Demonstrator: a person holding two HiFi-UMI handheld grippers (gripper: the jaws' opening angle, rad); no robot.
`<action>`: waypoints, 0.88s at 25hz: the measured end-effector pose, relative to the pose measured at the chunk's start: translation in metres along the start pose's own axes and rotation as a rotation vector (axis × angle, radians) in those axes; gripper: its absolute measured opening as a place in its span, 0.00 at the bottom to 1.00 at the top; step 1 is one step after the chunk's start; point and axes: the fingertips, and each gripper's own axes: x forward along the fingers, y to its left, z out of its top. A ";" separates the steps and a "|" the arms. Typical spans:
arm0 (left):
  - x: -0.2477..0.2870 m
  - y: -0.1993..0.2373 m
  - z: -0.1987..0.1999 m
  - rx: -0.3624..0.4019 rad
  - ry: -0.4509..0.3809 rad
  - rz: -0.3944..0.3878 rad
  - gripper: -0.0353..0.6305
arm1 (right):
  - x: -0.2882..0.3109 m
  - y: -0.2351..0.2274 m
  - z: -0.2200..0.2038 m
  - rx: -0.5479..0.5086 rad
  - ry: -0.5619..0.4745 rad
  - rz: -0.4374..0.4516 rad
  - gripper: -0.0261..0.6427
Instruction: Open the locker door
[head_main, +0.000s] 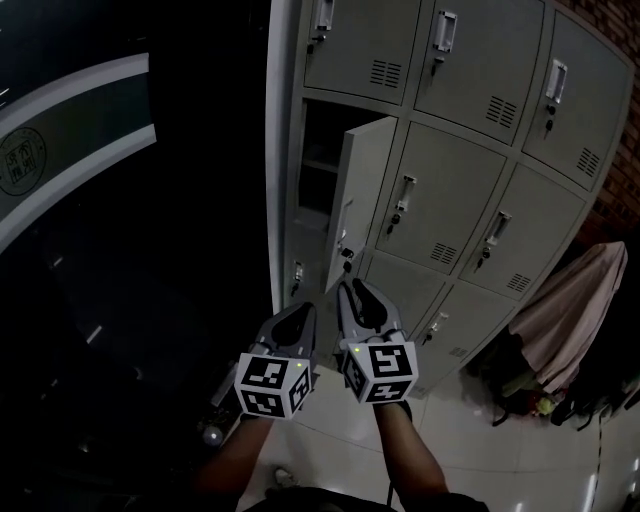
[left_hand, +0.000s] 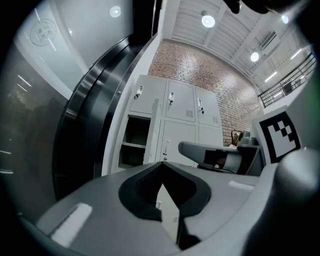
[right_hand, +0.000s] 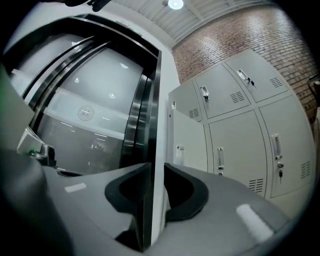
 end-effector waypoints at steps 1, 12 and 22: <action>-0.005 -0.007 0.001 0.001 -0.005 0.012 0.06 | -0.011 0.003 0.002 0.004 -0.003 0.014 0.14; -0.071 -0.102 -0.005 0.040 -0.027 0.079 0.06 | -0.132 0.020 0.006 0.011 -0.016 0.108 0.04; -0.147 -0.178 -0.022 0.065 -0.012 0.137 0.06 | -0.235 0.043 0.007 0.030 0.000 0.190 0.04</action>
